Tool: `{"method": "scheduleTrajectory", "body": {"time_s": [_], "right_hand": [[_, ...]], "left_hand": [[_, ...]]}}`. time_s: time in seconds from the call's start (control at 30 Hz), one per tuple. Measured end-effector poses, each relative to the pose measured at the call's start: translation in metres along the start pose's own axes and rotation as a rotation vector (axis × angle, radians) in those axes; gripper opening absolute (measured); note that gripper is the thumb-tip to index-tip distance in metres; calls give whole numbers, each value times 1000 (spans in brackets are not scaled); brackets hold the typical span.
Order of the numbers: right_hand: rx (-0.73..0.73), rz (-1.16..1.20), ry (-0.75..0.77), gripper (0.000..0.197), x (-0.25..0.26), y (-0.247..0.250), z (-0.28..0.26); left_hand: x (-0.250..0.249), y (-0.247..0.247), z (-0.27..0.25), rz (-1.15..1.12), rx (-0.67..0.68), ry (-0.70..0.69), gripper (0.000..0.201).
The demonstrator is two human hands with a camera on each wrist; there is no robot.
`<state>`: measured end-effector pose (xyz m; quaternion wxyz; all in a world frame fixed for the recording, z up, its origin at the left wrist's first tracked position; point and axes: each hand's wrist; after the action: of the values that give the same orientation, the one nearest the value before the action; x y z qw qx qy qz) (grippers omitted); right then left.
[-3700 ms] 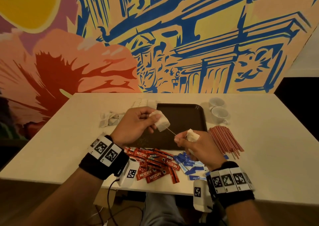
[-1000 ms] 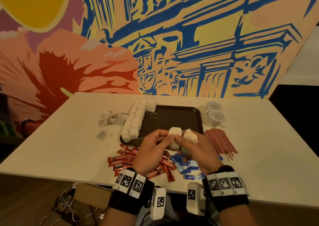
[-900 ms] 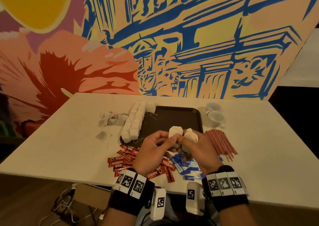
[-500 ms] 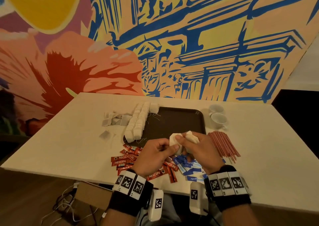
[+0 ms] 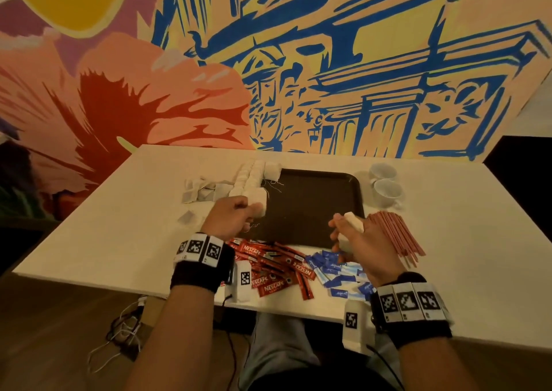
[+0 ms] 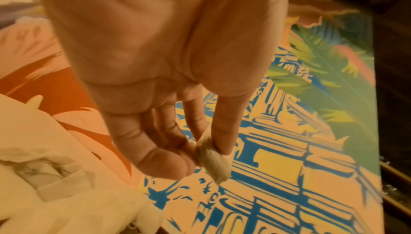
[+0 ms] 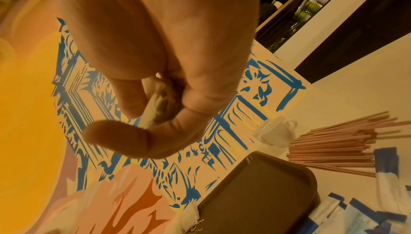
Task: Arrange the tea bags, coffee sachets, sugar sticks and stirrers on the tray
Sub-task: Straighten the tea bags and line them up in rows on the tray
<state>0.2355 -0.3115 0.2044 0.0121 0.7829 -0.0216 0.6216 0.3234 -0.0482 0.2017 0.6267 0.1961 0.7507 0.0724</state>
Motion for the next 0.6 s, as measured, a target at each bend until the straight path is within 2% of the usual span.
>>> {"method": "scheduleTrajectory", "body": {"time_s": [0.17, 0.27, 0.37, 0.6], "right_hand": [[57, 29, -46, 26, 0, -7, 6], [101, 120, -119, 20, -2, -10, 14], [143, 225, -170, 23, -5, -13, 22], [135, 263, -218, 28, -6, -16, 42]], "left_hand": [[23, 21, 52, 245, -62, 145, 28], [44, 23, 75, 443, -38, 224, 29], [59, 23, 92, 599, 2, 266, 27], [82, 11, 121, 707, 12, 325, 32]]}}
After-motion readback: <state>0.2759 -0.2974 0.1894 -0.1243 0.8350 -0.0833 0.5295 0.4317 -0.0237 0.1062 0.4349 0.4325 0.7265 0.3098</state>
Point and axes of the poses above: each hand's wrist, its own z-axis towards the middle knuckle, its own y-axis out of the back of the hand, x = y × z, and after that the axes turned 5 degrees about x, right-handed
